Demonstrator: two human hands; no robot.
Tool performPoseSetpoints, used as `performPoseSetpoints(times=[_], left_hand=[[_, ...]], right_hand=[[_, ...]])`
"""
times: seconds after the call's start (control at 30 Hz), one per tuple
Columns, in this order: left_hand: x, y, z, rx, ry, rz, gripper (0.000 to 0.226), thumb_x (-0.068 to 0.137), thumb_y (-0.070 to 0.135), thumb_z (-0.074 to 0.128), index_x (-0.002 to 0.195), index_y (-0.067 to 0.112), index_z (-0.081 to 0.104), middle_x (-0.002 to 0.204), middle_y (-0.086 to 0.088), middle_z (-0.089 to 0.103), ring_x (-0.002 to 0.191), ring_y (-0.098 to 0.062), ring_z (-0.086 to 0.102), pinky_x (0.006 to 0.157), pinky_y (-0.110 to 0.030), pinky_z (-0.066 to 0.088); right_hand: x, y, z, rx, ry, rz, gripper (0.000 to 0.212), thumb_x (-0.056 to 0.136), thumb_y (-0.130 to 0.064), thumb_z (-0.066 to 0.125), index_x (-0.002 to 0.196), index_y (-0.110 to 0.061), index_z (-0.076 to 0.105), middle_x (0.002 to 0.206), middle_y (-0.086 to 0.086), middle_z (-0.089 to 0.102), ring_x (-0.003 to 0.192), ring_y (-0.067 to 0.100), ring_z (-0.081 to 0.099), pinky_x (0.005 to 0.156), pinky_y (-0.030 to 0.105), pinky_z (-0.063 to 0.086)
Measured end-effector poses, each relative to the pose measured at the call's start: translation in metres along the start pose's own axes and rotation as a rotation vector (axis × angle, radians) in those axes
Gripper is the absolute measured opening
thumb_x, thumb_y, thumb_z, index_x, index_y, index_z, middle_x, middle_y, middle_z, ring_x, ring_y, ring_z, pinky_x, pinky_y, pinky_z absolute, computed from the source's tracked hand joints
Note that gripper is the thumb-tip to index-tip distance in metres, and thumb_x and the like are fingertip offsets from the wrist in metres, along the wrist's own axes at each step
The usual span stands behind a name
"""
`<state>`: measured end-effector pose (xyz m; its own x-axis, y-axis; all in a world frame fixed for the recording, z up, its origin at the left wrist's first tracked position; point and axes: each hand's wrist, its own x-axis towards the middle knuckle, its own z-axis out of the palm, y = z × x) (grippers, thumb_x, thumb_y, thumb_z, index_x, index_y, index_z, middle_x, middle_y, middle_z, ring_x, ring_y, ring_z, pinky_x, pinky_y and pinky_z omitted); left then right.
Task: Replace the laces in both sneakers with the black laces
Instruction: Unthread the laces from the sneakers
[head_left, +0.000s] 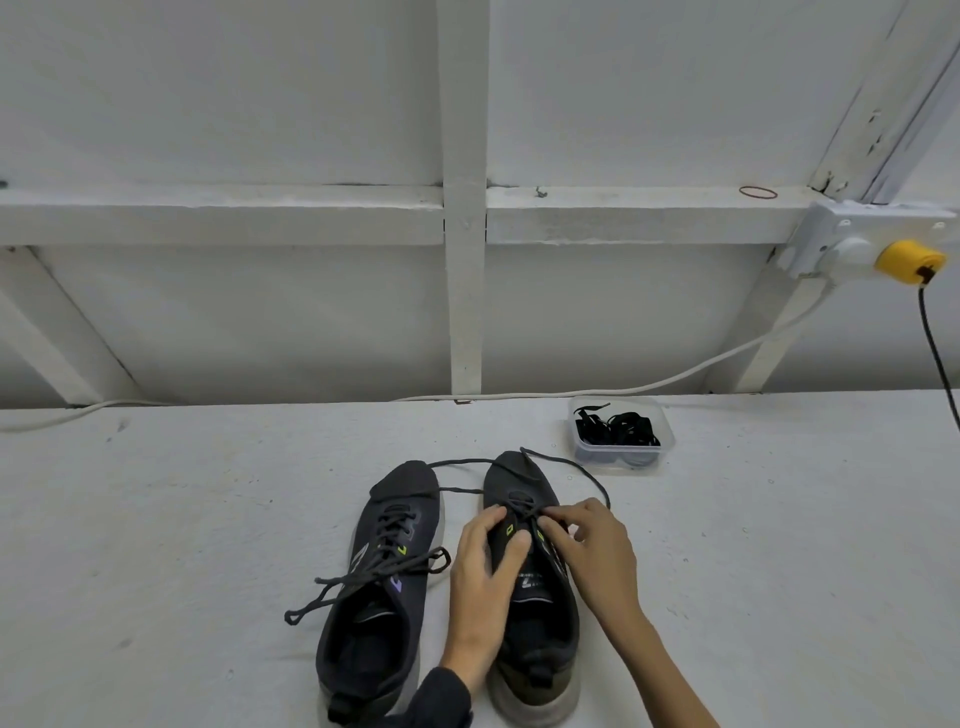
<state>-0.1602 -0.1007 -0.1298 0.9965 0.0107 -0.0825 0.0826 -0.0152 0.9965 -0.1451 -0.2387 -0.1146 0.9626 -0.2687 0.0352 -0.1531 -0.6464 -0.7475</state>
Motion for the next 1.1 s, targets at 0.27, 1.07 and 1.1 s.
performPoseSetpoints(times=[0.27, 1.07, 1.1], left_hand=[[-0.002, -0.003, -0.001, 0.113, -0.072, 0.041, 0.052, 0.091, 0.029, 0.063, 0.140, 0.029, 0.044, 0.148, 0.016, 0.040, 0.136, 0.008, 0.033, 0.104, -0.002, 0.026], [-0.004, -0.006, 0.000, 0.085, -0.069, 0.017, 0.043, 0.096, 0.030, 0.055, 0.139, 0.032, 0.045, 0.148, 0.016, 0.042, 0.137, 0.006, 0.034, 0.115, -0.018, 0.027], [-0.003, -0.006, 0.000, 0.084, -0.068, 0.019, 0.042, 0.096, 0.030, 0.055, 0.137, 0.035, 0.045, 0.148, 0.017, 0.042, 0.137, 0.006, 0.034, 0.116, -0.021, 0.027]], right_hand=[[0.010, -0.007, 0.001, -0.199, -0.037, -0.173, 0.007, 0.091, -0.028, 0.058, 0.087, -0.024, 0.063, 0.089, -0.011, 0.061, 0.082, 0.006, 0.056, 0.066, 0.022, 0.043], [0.013, -0.011, -0.009, -0.096, -0.124, -0.018, 0.004, 0.089, -0.032, 0.065, 0.088, -0.032, 0.068, 0.082, -0.015, 0.067, 0.072, -0.002, 0.055, 0.058, 0.016, 0.036], [0.014, -0.011, -0.009, -0.105, -0.136, -0.026, 0.004, 0.089, -0.030, 0.063, 0.087, -0.031, 0.066, 0.081, -0.015, 0.066, 0.072, -0.002, 0.056, 0.058, 0.016, 0.036]])
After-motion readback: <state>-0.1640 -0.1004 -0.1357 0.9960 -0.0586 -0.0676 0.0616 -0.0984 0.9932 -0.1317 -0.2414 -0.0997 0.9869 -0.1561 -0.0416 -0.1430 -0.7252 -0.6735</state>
